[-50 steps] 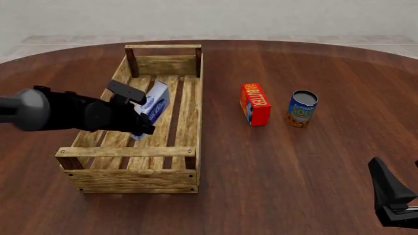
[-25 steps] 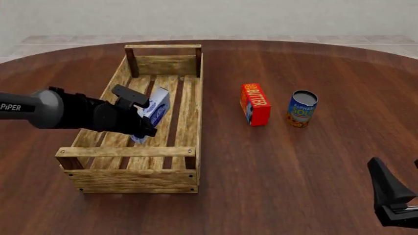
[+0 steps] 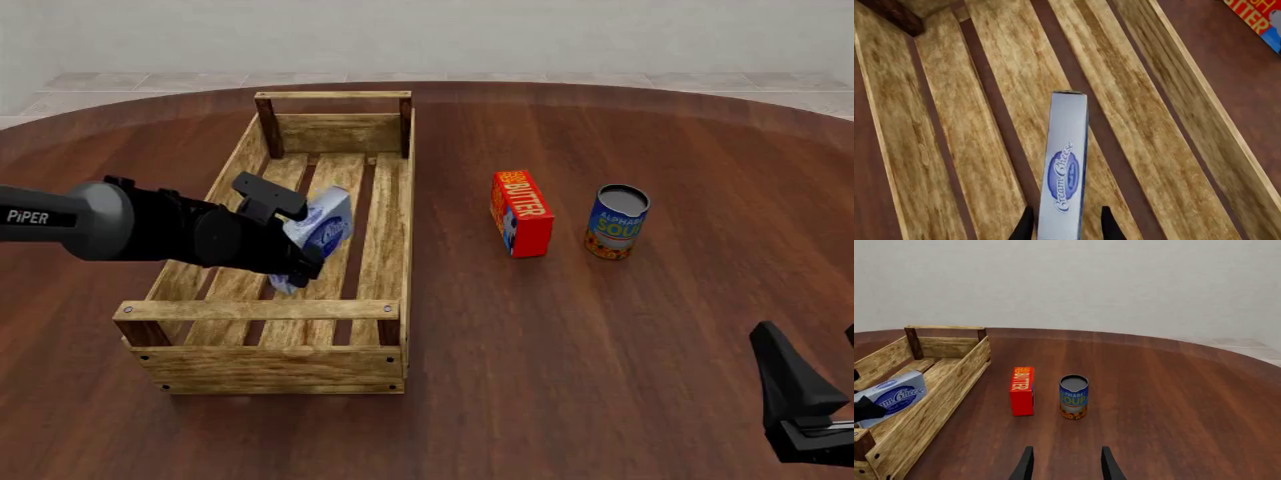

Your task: Pick up the cream cheese and put it in the tray.

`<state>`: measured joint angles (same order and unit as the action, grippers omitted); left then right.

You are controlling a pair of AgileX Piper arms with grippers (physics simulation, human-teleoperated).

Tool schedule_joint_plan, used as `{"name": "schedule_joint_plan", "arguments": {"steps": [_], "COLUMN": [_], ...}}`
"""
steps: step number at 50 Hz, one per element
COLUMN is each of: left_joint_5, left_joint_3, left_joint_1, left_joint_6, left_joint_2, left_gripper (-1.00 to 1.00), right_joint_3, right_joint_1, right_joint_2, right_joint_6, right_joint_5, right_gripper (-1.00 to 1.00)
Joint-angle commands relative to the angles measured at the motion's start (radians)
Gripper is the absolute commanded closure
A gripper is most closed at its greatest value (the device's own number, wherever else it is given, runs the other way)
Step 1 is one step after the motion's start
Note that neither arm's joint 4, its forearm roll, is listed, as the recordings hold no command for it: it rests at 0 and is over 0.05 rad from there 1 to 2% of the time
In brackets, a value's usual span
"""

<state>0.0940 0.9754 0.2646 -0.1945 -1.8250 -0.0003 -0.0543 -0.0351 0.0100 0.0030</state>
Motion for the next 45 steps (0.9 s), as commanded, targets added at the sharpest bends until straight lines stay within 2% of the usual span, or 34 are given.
{"name": "schedule_joint_plan", "arguments": {"steps": [1,15,24,45], "left_joint_5": [0.001,0.005,0.035,0.115], "left_joint_3": [0.0,-0.004,-0.013,-0.039], "left_joint_1": [-0.002,-0.01,0.015,0.012], "left_joint_6": [-0.008,-0.008,-0.013,-0.092], "left_joint_2": [0.003,0.019,0.083,0.271], "left_gripper": [-1.0,-1.0,-1.0,-1.0], "right_joint_3": [0.0,0.0,-0.001,0.0], "right_joint_1": [-0.005,-0.008,-0.008,-0.01], "right_joint_2": [0.004,0.006,-0.004,-0.002], "right_joint_6": [-0.002,-0.001,0.002,0.006], "right_joint_5": [0.001,0.003,-0.004,-0.001], "right_gripper": [-1.0,-1.0,-1.0,-1.0]}}
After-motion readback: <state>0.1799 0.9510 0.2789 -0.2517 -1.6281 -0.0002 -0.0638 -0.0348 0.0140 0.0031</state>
